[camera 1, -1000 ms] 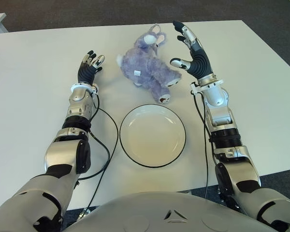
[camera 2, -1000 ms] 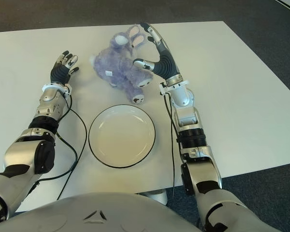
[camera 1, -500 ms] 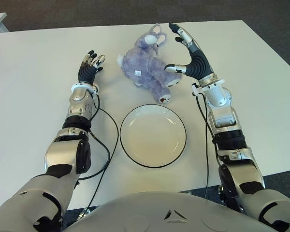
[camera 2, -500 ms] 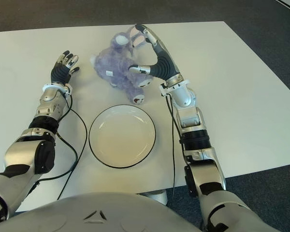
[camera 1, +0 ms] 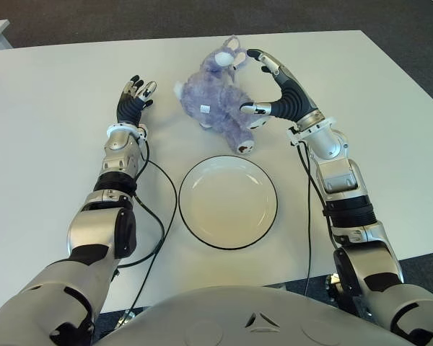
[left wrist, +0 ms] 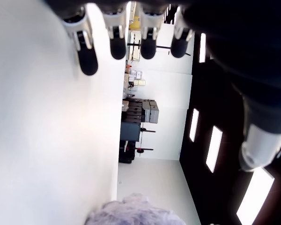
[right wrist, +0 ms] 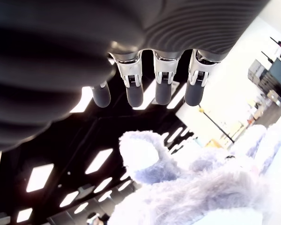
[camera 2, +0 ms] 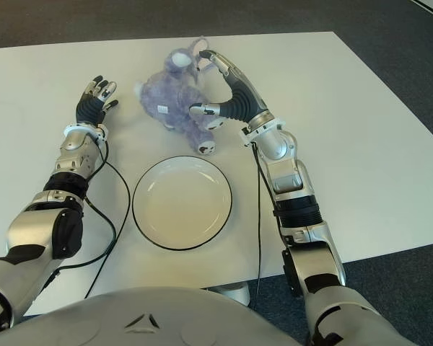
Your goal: Put the doll into the plate.
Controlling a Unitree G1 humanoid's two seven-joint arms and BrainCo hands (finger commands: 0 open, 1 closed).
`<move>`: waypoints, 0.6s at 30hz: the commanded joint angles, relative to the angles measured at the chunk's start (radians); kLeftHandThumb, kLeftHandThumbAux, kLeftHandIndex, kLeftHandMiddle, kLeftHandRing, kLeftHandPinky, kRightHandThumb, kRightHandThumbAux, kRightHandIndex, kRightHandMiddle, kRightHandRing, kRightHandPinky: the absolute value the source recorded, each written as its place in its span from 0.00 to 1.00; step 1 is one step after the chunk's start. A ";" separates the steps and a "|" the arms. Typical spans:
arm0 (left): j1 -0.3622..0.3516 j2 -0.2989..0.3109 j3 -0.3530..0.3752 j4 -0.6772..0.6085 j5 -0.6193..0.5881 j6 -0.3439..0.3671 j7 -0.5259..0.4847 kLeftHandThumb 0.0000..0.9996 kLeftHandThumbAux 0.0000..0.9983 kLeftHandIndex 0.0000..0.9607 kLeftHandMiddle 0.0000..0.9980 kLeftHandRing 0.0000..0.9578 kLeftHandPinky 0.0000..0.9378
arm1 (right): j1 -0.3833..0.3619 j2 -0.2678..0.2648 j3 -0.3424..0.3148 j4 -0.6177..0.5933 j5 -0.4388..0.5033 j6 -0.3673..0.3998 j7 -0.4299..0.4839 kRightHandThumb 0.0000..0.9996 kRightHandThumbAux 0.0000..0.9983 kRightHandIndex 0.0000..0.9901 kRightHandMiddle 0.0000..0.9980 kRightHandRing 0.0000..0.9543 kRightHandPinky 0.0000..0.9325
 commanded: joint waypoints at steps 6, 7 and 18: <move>0.033 -0.022 -0.001 0.046 0.002 0.053 0.014 0.06 0.62 0.00 0.07 0.07 0.05 | -0.001 -0.013 0.022 0.012 -0.023 0.010 0.013 0.04 0.45 0.02 0.00 0.00 0.00; 0.034 -0.022 -0.002 0.045 0.002 0.053 0.013 0.06 0.61 0.00 0.07 0.07 0.04 | -0.002 -0.014 0.023 0.013 -0.026 0.010 0.013 0.04 0.45 0.02 0.00 0.00 0.00; 0.032 -0.021 -0.001 0.044 0.001 0.057 0.011 0.06 0.61 0.00 0.06 0.06 0.03 | -0.019 -0.041 0.047 0.040 -0.080 -0.013 0.001 0.01 0.46 0.02 0.00 0.00 0.00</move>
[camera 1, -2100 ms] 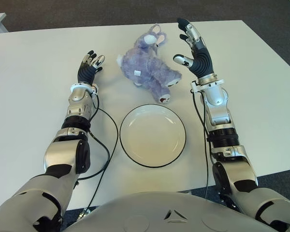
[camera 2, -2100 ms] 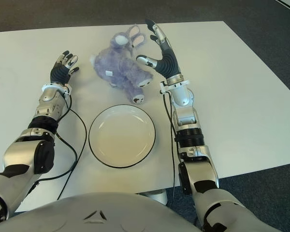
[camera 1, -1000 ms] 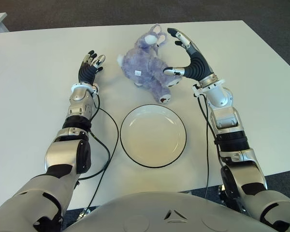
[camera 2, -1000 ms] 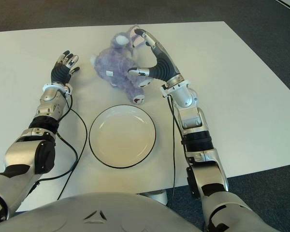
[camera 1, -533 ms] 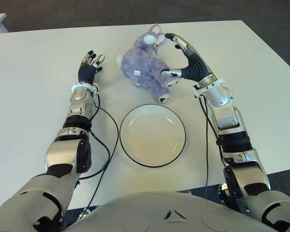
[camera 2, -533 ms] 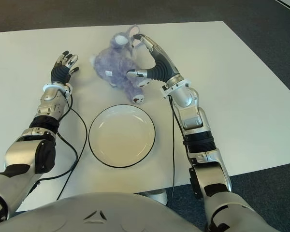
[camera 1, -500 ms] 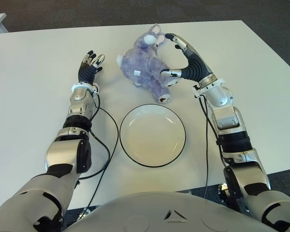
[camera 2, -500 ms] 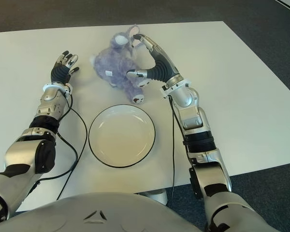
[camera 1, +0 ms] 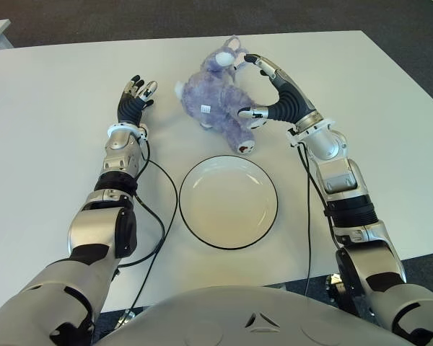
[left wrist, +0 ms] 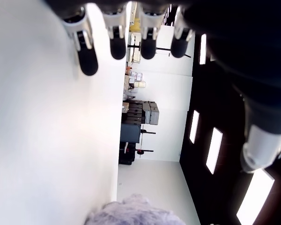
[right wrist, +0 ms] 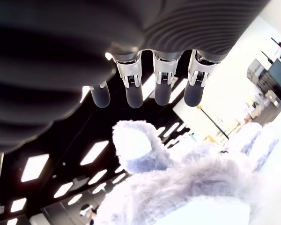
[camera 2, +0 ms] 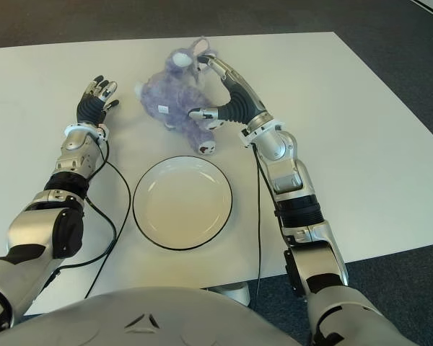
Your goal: Put the doll into the plate.
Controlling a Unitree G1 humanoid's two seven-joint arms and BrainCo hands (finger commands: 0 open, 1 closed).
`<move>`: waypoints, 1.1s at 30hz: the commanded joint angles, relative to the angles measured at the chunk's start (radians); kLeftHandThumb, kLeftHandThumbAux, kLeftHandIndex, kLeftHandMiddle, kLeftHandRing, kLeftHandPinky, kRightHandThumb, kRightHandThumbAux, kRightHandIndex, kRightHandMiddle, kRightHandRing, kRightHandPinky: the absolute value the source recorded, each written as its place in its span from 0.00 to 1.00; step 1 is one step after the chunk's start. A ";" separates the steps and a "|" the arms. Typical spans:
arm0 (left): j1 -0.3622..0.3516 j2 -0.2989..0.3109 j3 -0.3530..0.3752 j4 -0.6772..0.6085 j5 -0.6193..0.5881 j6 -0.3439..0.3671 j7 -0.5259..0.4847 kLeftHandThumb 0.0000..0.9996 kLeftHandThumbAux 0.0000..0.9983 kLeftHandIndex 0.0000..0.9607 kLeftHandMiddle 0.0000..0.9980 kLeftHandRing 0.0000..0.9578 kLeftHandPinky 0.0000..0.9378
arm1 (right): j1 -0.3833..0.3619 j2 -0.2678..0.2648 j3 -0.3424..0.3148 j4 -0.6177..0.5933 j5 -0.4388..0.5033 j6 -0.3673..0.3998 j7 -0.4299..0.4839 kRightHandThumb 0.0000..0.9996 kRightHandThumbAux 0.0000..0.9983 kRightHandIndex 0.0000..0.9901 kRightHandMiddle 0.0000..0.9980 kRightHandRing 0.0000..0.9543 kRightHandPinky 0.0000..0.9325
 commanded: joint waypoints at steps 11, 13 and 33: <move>0.042 -0.019 -0.004 0.034 0.002 0.049 0.000 0.08 0.60 0.00 0.06 0.04 0.02 | -0.032 -0.055 0.057 0.027 -0.145 -0.001 -0.003 0.00 0.42 0.03 0.00 0.00 0.04; 0.042 -0.019 -0.004 0.034 0.001 0.050 -0.001 0.08 0.61 0.00 0.06 0.05 0.02 | -0.036 -0.061 0.066 0.029 -0.166 0.009 0.002 0.00 0.43 0.03 0.00 0.00 0.09; 0.041 -0.022 -0.006 0.039 0.002 0.044 -0.003 0.08 0.61 0.00 0.06 0.05 0.04 | -0.073 -0.118 0.122 0.050 -0.251 0.012 0.063 0.12 0.49 0.03 0.00 0.00 0.06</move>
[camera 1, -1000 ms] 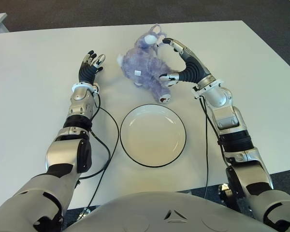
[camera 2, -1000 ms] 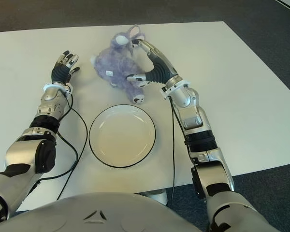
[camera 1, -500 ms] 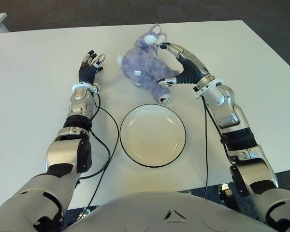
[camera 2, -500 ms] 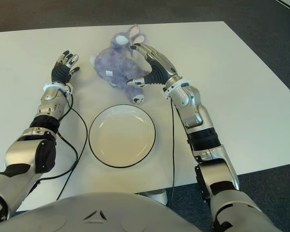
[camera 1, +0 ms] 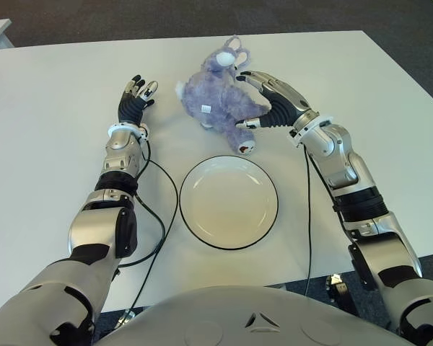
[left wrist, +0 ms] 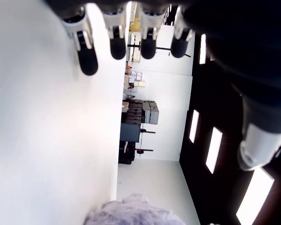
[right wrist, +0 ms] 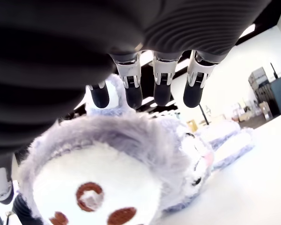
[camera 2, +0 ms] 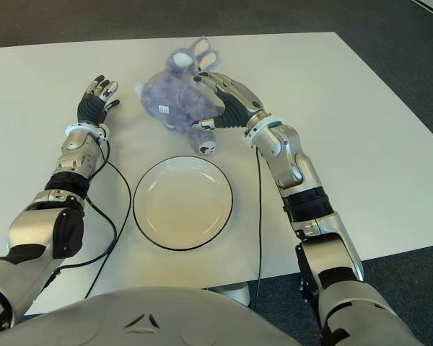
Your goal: Put the doll into the plate.
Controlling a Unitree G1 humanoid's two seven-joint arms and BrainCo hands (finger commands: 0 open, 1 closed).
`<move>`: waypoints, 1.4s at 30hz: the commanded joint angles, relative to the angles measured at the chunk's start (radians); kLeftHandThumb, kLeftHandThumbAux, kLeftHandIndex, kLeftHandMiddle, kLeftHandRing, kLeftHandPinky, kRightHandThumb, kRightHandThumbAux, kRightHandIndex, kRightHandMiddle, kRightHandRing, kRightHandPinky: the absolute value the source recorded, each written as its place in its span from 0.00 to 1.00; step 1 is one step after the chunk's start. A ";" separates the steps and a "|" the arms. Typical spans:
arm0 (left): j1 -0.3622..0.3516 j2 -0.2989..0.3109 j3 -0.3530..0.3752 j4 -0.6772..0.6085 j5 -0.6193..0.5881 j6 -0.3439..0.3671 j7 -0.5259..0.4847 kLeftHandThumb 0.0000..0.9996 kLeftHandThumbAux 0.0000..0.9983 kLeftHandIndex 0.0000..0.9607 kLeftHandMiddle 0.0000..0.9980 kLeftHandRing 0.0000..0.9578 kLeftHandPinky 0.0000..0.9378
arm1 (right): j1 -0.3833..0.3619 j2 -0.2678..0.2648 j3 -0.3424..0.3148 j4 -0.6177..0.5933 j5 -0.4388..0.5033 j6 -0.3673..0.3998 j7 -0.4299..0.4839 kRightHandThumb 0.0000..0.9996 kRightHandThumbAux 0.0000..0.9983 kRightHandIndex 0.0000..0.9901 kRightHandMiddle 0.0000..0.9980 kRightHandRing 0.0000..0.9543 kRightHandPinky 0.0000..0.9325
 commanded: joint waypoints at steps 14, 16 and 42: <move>0.037 -0.022 0.000 0.045 -0.002 0.049 -0.001 0.08 0.61 0.00 0.06 0.05 0.02 | -0.033 -0.041 0.053 0.013 -0.056 -0.002 0.051 0.13 0.52 0.03 0.00 0.00 0.09; 0.037 -0.022 0.000 0.044 -0.002 0.050 0.001 0.08 0.61 0.00 0.06 0.05 0.00 | -0.032 -0.042 0.056 0.010 -0.062 0.000 0.053 0.13 0.52 0.03 0.00 0.01 0.10; 0.032 -0.020 -0.002 0.052 0.000 0.054 0.000 0.09 0.61 0.00 0.06 0.05 0.01 | -0.052 -0.037 0.132 -0.032 -0.221 0.076 0.137 0.17 0.56 0.01 0.00 0.02 0.12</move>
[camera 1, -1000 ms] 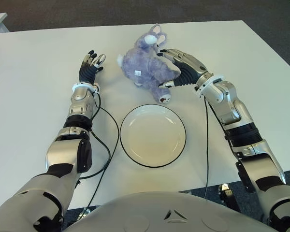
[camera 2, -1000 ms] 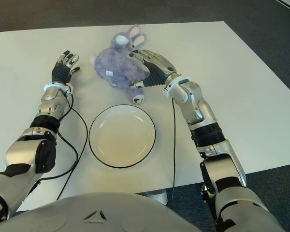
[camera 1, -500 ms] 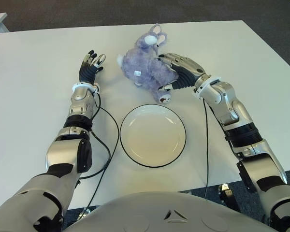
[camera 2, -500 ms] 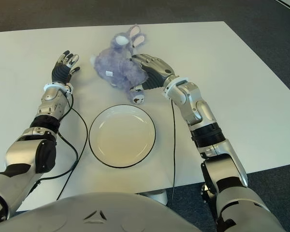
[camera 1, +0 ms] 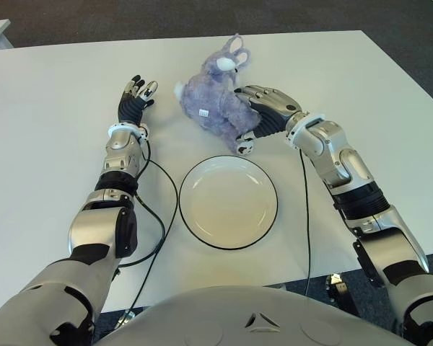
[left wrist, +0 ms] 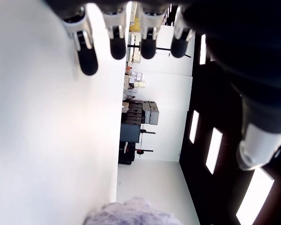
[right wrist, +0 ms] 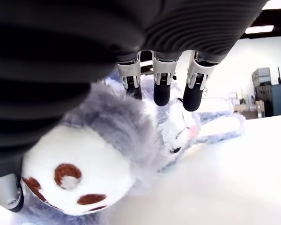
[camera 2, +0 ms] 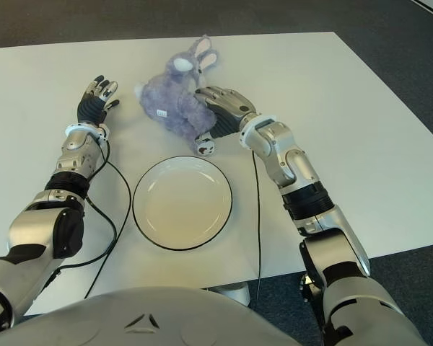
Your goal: Put the doll into the plate.
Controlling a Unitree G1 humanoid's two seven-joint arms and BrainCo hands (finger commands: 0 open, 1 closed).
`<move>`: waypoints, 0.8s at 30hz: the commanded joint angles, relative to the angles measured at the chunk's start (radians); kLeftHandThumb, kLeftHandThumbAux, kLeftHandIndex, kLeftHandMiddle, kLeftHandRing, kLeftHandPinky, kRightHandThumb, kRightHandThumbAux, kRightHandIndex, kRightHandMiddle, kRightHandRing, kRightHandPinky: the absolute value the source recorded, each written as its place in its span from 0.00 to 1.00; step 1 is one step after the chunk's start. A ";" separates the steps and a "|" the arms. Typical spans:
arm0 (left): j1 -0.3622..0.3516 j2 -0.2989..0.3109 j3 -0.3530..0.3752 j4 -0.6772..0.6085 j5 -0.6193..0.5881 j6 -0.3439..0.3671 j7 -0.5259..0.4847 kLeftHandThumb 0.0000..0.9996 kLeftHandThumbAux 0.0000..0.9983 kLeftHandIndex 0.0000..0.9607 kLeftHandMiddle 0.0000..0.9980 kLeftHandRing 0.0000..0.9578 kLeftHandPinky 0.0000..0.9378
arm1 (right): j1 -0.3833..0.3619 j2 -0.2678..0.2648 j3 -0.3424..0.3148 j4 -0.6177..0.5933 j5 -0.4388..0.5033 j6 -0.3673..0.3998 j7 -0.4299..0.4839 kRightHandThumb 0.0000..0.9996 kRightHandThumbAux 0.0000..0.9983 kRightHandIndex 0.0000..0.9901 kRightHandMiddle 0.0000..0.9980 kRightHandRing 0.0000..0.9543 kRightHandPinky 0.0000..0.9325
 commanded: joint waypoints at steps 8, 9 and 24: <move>0.031 -0.018 -0.001 0.055 -0.001 0.051 -0.004 0.09 0.61 0.00 0.06 0.05 0.05 | -0.016 0.012 0.031 -0.004 -0.034 0.032 0.025 0.20 0.57 0.01 0.00 0.02 0.14; 0.030 -0.017 0.000 0.057 -0.001 0.051 -0.006 0.09 0.61 0.00 0.06 0.05 0.04 | -0.019 0.014 0.033 -0.003 -0.036 0.034 0.025 0.20 0.57 0.01 0.00 0.02 0.14; 0.023 -0.015 0.000 0.075 0.002 0.049 0.000 0.09 0.61 0.00 0.06 0.04 0.01 | -0.037 0.029 0.046 0.011 -0.063 0.036 -0.006 0.19 0.59 0.02 0.01 0.05 0.16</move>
